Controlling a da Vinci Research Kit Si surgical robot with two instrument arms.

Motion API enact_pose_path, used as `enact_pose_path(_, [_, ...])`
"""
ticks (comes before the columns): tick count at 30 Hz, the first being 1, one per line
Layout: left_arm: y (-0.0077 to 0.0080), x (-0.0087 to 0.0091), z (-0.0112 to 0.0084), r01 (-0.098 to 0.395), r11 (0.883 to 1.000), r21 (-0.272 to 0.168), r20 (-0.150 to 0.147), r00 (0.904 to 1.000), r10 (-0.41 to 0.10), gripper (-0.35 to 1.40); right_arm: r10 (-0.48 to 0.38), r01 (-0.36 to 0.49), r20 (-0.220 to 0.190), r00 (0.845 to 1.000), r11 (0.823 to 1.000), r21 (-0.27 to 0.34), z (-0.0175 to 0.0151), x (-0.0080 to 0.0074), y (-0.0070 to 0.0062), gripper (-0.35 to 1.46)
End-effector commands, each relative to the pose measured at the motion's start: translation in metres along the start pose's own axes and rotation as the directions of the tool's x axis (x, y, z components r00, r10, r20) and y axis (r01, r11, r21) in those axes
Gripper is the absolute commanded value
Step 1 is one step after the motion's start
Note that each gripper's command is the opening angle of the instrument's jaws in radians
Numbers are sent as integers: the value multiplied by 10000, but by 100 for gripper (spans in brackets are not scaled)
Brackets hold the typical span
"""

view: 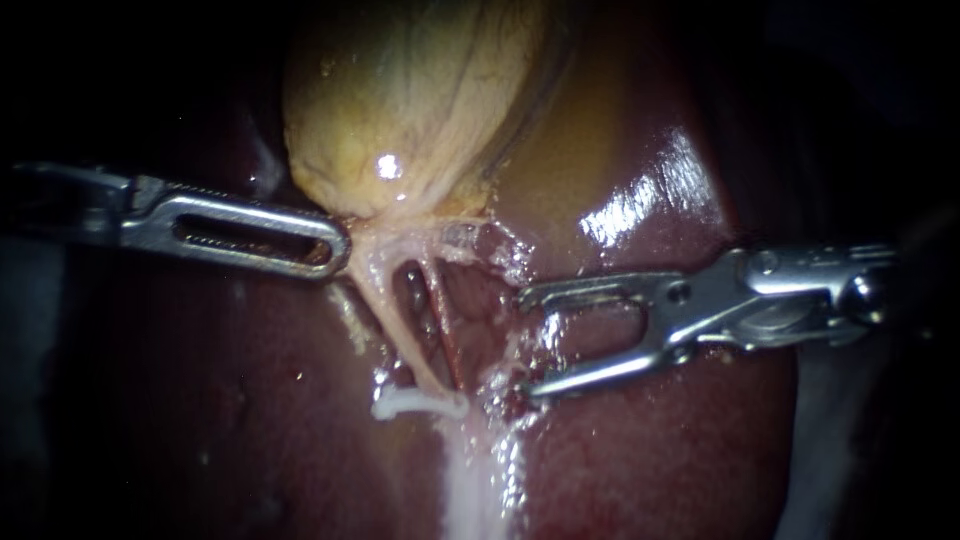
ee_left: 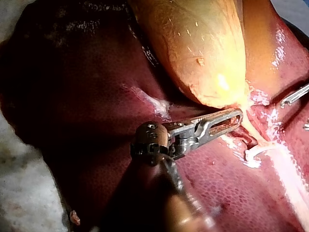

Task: Going back first clip left tube

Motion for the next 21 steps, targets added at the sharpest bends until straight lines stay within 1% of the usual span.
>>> enact_pose_path(1, [0,0,0,0,10000,0,0,10000,0,-35,-30,30,-30,10000,10000,-29,-3,2,1,49])
enact_pose_path(5, [-1,0,1,-3,10000,1,-1,10000,3,-35,-140,140,-60,9999,9999,-48,-14,7,2,49])
enact_pose_path(11, [-8,-1,6,-26,10000,22,-16,10000,26,-35,-197,197,-57,9998,9998,-28,-18,7,0,49])
enact_pose_path(14, [-11,-1,13,-39,10000,50,-42,10000,39,-35,-200,200,-56,9998,9998,-19,-19,7,-1,49])
enact_pose_path(18, [-17,-1,27,-63,10000,-14,-12,10000,62,-35,-202,202,-55,9998,9998,-12,-20,7,-2,49])
enact_pose_path(21, [-23,-4,37,-102,9999,27,84,9999,101,-35,-203,203,-54,9998,9998,-8,-21,7,-2,49])
